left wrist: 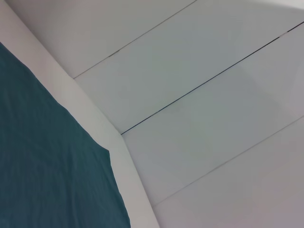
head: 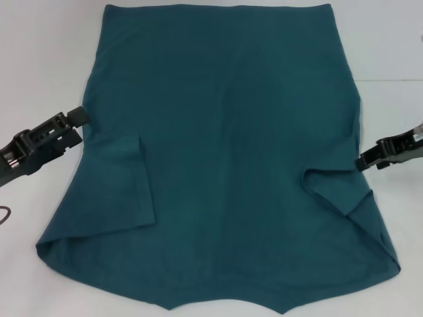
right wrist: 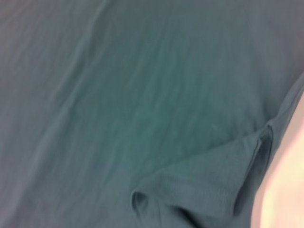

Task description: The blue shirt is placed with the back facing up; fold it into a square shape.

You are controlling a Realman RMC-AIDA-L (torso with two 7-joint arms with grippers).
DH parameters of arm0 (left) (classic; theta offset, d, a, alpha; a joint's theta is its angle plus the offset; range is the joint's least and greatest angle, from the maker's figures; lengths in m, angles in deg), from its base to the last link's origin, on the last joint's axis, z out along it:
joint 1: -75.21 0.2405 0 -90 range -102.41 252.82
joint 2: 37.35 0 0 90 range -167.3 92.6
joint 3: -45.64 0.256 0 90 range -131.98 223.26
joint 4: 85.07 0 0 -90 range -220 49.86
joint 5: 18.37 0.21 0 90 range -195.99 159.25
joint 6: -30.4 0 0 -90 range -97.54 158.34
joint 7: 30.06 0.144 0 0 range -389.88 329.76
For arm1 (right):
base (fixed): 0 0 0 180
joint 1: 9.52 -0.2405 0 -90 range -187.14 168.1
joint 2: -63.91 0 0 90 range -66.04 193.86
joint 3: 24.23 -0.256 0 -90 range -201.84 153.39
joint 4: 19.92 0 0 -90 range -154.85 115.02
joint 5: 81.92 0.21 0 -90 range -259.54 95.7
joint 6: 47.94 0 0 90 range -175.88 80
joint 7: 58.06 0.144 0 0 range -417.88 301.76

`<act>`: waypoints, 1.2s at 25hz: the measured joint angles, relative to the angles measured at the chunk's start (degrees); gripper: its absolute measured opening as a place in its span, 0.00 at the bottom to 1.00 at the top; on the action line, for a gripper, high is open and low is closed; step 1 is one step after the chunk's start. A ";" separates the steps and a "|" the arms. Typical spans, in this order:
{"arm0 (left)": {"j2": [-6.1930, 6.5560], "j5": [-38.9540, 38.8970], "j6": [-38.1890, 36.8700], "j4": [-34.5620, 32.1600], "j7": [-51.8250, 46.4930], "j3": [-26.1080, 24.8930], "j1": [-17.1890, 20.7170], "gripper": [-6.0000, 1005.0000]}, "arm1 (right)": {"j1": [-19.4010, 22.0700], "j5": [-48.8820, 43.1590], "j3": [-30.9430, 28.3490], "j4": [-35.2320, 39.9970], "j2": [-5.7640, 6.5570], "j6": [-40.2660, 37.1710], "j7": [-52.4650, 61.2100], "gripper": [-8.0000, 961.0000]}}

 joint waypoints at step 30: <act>-0.09 -0.17 0.07 0.10 -0.04 0.00 0.16 0.96 | 0.11 -2.71 3.20 -5.23 -6.38 19.76 -0.70 0.50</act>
